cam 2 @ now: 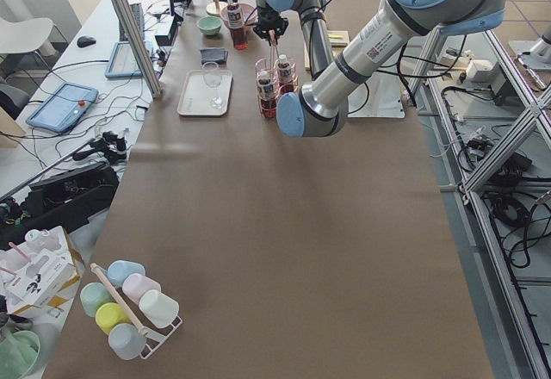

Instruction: Take tea from basket to plate

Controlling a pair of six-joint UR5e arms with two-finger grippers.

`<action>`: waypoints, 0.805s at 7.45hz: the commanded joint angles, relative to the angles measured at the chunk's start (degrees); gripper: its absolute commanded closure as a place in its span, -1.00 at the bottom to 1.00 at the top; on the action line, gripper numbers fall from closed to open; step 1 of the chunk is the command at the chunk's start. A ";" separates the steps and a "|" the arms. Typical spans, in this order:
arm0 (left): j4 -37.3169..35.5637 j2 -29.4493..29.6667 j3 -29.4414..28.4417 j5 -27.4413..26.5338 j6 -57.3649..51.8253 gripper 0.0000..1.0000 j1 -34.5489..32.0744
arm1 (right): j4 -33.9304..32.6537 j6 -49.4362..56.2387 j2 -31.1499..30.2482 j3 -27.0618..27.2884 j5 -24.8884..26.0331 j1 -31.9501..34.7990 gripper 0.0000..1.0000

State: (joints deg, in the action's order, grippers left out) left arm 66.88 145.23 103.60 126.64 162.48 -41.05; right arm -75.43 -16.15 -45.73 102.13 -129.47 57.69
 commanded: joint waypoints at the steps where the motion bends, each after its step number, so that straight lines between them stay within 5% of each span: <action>1: -0.17 -1.77 2.82 0.45 -0.06 1.00 -2.44 | 4.38 2.62 4.57 -11.55 0.80 0.93 1.00; 6: -7.52 -10.04 15.21 7.04 -3.72 1.00 -14.74 | 17.22 2.44 9.16 -29.50 4.05 0.93 1.00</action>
State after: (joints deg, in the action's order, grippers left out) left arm 63.65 137.42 115.38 132.17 161.42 -51.77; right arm -62.38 -13.71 -37.32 77.68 -126.86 58.62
